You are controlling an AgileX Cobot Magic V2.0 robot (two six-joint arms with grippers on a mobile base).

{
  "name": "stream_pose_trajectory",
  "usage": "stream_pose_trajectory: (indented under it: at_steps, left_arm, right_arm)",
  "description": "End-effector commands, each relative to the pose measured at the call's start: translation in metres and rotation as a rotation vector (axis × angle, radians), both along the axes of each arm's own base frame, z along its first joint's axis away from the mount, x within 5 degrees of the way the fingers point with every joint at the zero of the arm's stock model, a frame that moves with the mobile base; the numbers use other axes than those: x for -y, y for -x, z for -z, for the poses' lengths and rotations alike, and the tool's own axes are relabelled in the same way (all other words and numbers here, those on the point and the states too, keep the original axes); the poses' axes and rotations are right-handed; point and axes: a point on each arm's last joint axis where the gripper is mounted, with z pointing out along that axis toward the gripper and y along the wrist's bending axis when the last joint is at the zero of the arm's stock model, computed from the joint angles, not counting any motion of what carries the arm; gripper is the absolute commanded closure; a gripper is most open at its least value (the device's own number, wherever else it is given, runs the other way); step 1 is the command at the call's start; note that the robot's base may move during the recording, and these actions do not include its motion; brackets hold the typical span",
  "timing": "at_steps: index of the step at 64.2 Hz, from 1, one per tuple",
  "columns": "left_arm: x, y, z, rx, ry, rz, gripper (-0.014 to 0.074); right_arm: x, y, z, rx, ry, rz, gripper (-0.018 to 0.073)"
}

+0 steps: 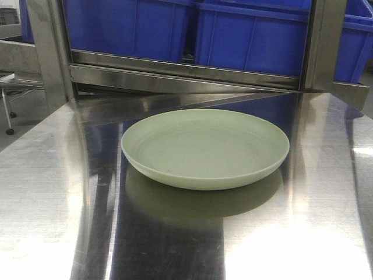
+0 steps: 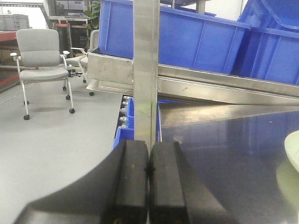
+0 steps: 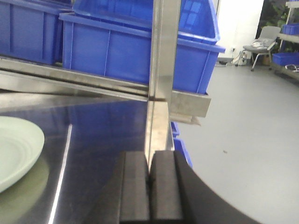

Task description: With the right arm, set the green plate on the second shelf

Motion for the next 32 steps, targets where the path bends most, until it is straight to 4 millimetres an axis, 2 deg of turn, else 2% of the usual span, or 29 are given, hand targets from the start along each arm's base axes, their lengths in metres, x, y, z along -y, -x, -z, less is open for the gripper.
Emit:
stream_pose_trajectory:
  at_steps: [1,7,23,32]
  left_arm:
    - [0.000,0.000,0.005,0.059,0.020,-0.002,0.0466]
    - [0.000,0.000,0.005,0.059,0.020,-0.002,0.0466]
    - [0.000,0.000,0.005,0.059,0.020,-0.002,0.0466]
    - [0.000,0.000,0.005,0.059,0.020,-0.002,0.0466]
  right_arm:
    - [0.001,0.004,-0.019,0.169,0.003,0.014,0.0510]
    - [0.001,0.005,-0.024,0.224,0.004,0.018,0.0510]
    - [0.003,0.019,-0.053,0.540,-0.064,0.015,0.0510]
    - [0.003,0.036,-0.090,0.742,-0.060,0.007,0.0510]
